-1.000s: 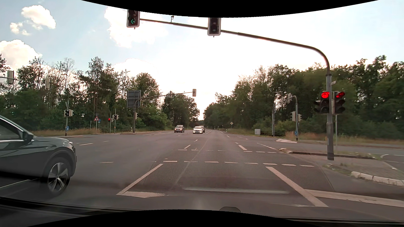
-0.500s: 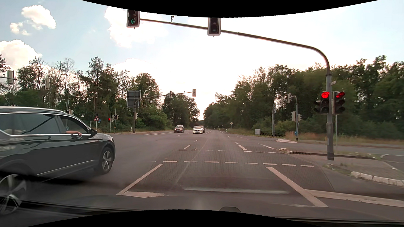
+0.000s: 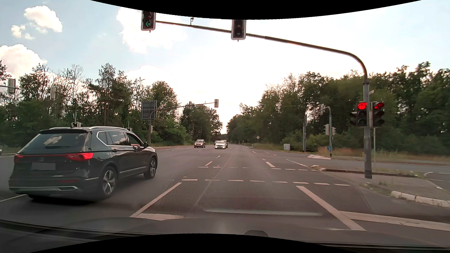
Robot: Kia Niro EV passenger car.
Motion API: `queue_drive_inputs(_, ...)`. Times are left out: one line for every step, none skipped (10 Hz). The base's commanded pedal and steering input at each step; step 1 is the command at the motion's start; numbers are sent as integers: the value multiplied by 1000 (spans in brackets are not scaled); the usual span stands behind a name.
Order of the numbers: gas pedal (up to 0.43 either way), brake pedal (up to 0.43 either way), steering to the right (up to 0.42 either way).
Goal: Follow the waypoints while adhering to traffic rules and regulations
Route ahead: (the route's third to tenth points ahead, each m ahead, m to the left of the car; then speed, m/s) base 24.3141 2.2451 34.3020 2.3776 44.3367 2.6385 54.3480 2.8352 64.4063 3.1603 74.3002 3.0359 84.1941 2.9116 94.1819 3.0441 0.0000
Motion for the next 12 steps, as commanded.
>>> queue_drive_inputs(0, 311, -8)
queue_drive_inputs(0, 305, -8)
queue_drive_inputs(0, 305, -8)
queue_drive_inputs(0, 311, -8)
queue_drive_inputs(0, 305, -8)
queue_drive_inputs(0, 311, -8)
queue_drive_inputs(0, 311, -8)
queue_drive_inputs(0, 305, -8)
queue_drive_inputs(0, 305, -8)
queue_drive_inputs(0, 311, -8)
queue_drive_inputs(0, 311, -8)
queue_drive_inputs(0, 311, -8)
